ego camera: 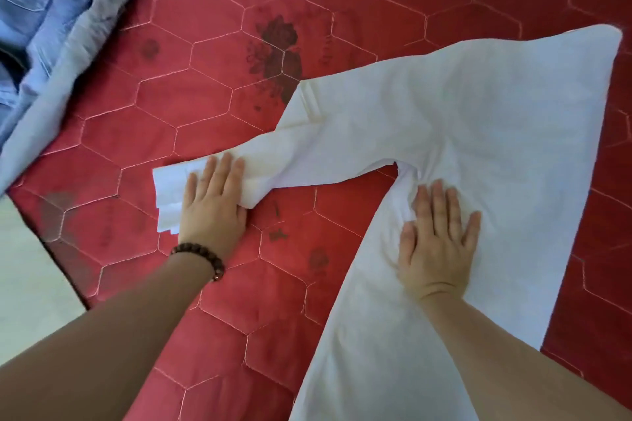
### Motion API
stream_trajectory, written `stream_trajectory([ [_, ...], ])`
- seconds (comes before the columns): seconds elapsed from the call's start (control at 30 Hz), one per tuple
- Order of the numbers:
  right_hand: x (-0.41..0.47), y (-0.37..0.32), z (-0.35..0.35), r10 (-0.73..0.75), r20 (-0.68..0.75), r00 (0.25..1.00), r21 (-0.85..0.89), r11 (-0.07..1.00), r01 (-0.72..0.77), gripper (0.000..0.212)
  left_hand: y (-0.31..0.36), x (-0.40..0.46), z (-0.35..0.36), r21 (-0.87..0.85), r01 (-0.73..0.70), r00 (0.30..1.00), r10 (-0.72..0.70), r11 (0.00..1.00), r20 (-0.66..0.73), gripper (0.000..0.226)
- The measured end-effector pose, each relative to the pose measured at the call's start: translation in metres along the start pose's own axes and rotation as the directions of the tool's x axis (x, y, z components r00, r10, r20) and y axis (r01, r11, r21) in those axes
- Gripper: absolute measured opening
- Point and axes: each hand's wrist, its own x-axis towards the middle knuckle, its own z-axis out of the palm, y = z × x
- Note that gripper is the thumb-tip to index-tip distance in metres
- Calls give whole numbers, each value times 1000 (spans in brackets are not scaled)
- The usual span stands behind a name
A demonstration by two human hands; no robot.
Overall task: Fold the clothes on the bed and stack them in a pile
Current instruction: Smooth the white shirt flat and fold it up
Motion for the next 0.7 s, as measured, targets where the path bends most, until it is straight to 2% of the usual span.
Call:
stream_trajectory([
  [0.1,1,0,-1,-5,-6,1000,1,1000,5,60,-35,23,-15,18,228,972,-228,974,48,66],
  [0.17,1,-1,-3,-5,-16,1000,2,1000,5,61,-57,35,-25,71,282,947,-289,957,137,70],
  [0.33,1,-2,-4,-1,-5,1000,-9,1000,0,61,-99,57,-47,202,142,933,-199,969,299,86],
  [0.43,2,-2,-4,11,9,1000,-34,999,-11,62,-112,69,-56,231,100,956,-157,968,246,79],
  [0.5,3,-2,-5,16,25,1000,-48,999,-14,63,-116,70,-59,206,52,970,-99,977,223,79],
  [0.6,2,-7,-10,31,60,998,-40,999,-29,66,-129,60,-62,169,-90,961,41,981,274,86],
  [0.7,4,-20,-20,100,73,992,50,993,-104,69,-147,55,-73,58,-157,954,136,986,266,63],
])
